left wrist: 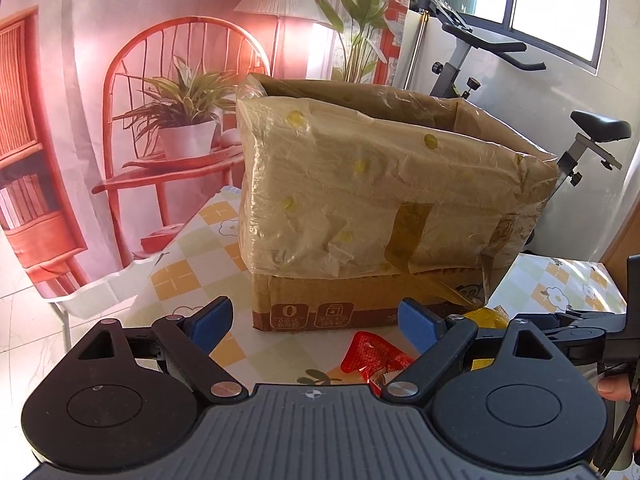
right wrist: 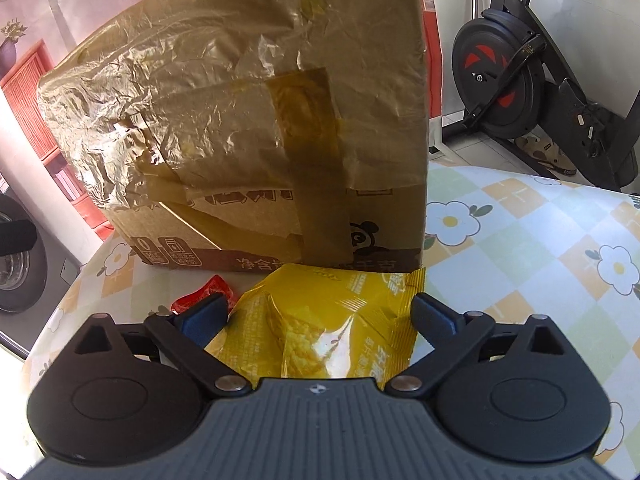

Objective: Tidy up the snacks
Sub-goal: 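Move both open tools back toward the yellow bags and small snacks, then grasp the yellow corn bag with the right tool while the left tool grasps the black round snack pack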

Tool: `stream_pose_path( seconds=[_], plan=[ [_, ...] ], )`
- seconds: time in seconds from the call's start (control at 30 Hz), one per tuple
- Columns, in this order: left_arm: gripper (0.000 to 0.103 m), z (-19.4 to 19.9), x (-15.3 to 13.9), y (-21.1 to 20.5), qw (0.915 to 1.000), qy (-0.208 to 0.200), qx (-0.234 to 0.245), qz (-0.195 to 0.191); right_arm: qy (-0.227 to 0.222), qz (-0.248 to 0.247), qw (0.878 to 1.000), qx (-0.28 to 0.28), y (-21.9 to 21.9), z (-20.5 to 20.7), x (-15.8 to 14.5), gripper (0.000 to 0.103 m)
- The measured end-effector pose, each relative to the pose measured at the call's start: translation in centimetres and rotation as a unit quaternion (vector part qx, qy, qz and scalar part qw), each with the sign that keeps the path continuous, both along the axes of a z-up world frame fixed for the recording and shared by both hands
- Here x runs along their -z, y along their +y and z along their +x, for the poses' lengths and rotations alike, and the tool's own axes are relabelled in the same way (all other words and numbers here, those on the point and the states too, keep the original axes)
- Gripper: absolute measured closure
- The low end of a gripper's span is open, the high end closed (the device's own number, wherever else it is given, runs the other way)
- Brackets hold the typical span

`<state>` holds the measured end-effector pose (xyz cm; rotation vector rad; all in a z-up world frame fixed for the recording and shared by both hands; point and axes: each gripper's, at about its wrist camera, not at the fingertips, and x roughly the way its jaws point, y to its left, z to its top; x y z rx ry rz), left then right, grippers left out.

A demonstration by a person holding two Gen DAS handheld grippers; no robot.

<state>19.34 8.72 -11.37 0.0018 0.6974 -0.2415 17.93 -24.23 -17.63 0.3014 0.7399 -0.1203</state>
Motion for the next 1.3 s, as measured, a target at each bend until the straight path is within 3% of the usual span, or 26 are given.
stream_pose_path(
  seconds=[0.2,0.3,0.37,0.53,0.93,0.97,1.0,1.1,1.3],
  plan=[
    [0.012,0.4,1.6,-0.6,0.9998,0.017,0.0,-0.01,-0.009,-0.002,1.0,0.001,-0.4,-0.2,-0.3,0.0],
    [0.013,0.4,2.0,-0.8,0.9996,0.022,0.001,-0.02,-0.057,0.02,0.998,-0.007,-0.6,-2.1,-1.5,0.002],
    [0.013,0.5,2.3,-0.9,0.9995,0.023,0.004,-0.023,-0.063,0.022,0.998,-0.008,-0.8,-2.9,-1.8,0.002],
    [0.013,0.8,2.9,-1.7,0.999,0.029,0.007,-0.032,-0.041,0.037,0.998,0.009,-1.8,-3.2,-0.5,0.002],
    [0.015,0.4,3.8,-2.1,0.9984,0.045,0.007,-0.034,-0.025,0.133,0.991,0.018,-2.1,-0.6,1.7,0.002],
    [0.015,0.3,3.9,-2.1,0.9983,0.047,0.007,-0.033,-0.027,0.135,0.99,0.019,-1.9,-0.6,1.8,0.008],
    [0.016,0.2,3.9,-2.1,0.9983,0.048,0.007,-0.032,-0.029,0.136,0.99,0.019,-1.7,-0.7,1.7,0.02],
    [0.016,-0.2,4.2,-2.4,0.9981,0.055,0.01,-0.028,-0.031,0.117,0.993,0.016,-1.2,-1.5,1.2,0.032],
    [0.018,-1.3,4.8,-3.2,0.9975,0.062,0.022,-0.024,-0.056,0.086,0.994,0.04,-1.8,-5.8,-0.5,0.036]
  ],
)
